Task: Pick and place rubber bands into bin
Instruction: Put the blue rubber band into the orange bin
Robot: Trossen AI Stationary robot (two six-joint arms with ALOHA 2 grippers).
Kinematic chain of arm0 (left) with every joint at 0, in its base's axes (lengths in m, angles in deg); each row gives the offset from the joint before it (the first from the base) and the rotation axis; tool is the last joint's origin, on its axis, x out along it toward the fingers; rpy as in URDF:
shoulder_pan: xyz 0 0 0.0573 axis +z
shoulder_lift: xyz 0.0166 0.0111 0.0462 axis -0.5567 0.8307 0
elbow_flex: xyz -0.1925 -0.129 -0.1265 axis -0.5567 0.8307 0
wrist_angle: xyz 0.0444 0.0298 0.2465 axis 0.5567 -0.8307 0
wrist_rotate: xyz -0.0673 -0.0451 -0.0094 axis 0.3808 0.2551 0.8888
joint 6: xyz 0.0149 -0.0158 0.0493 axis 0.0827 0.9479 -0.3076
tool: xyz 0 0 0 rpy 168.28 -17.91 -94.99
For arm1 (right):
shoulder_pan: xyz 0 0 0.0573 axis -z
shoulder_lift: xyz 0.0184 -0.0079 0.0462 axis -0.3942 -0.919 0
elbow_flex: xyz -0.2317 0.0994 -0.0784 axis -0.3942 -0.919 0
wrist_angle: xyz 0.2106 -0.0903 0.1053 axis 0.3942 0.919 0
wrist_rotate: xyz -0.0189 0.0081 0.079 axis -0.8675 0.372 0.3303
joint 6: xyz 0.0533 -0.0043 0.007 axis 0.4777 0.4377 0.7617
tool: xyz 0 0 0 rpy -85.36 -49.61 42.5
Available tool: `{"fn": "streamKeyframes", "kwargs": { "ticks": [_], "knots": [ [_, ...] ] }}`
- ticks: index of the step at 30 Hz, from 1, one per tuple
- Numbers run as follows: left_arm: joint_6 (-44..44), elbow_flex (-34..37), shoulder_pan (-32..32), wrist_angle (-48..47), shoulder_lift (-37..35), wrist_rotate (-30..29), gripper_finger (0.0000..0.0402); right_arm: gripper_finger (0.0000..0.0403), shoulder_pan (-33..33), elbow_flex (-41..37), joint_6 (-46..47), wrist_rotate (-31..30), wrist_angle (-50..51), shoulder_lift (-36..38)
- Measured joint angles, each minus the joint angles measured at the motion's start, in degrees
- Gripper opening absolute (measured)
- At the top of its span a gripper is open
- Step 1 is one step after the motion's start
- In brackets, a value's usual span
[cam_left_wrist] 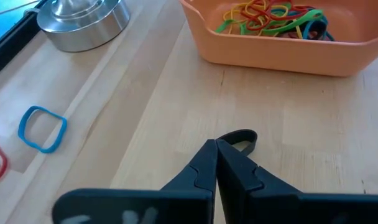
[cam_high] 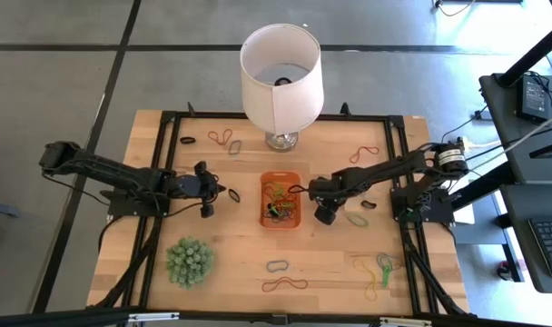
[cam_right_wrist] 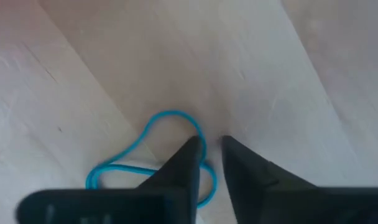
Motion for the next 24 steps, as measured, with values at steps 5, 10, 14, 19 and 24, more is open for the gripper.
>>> {"fn": "streamKeyframes", "kwargs": {
  "ticks": [5, 10, 14, 19, 24],
  "knots": [
    [1.04, 0.00, 0.00, 0.04, 0.00, 0.04, 0.0001, 0.0008, -0.05, 0.26, -1.32, -0.03, 0.50, 0.25],
    [1.41, 0.00, 0.00, 0.04, 0.00, -0.71, 0.0004, 0.0007, -0.66, 3.28, -1.09, -1.52, 8.44, 1.88],
    [1.38, 0.00, 0.00, 0.58, 0.00, -0.85, 0.0005, 0.0004, -1.34, 7.40, -1.03, -2.02, 14.30, 4.92],
    [1.38, 0.00, 0.00, 0.82, 0.00, -0.96, 0.0001, 0.0002, -3.36, 12.91, 1.58, -7.53, 23.99, 9.82],
    [1.37, 0.00, 0.00, 0.91, 0.01, -1.00, 0.0005, 0.0002, -5.32, 19.93, 4.72, -12.48, 32.87, 14.16]
  ]
}}
